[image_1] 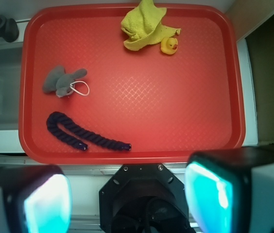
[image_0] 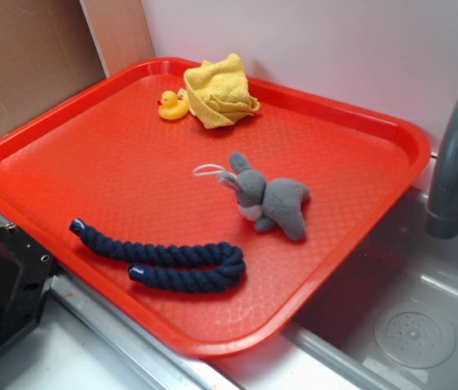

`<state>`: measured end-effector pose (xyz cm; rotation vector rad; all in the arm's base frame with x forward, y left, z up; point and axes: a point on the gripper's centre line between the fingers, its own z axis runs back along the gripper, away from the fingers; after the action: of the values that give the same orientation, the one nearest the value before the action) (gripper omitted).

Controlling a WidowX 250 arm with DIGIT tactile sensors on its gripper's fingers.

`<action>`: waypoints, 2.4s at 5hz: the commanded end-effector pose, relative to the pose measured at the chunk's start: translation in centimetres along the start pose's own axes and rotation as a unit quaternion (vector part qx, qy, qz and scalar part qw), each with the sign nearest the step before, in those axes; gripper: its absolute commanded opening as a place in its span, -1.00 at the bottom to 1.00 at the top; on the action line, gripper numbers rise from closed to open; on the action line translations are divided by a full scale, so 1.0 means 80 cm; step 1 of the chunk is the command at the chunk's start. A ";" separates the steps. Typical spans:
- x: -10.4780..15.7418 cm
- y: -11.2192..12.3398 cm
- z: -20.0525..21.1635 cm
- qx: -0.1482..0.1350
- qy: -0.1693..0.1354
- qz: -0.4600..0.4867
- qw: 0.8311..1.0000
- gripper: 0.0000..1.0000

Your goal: Grab the gray animal.

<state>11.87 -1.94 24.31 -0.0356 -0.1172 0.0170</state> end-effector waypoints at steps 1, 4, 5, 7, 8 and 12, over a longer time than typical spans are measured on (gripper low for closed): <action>0.000 0.000 0.000 0.000 0.000 0.000 1.000 1.00; 0.095 -0.123 -0.117 -0.006 -0.031 -0.249 0.968 1.00; 0.095 -0.123 -0.117 -0.006 -0.031 -0.249 0.968 1.00; 0.112 -0.132 -0.170 -0.044 -0.042 -0.316 0.947 1.00; 0.119 -0.153 -0.233 -0.074 -0.059 -0.409 0.908 1.00; 0.098 -0.152 -0.264 -0.087 -0.008 -0.413 0.906 -1.00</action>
<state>22.39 -13.68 3.38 -0.1597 -0.0825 -0.8263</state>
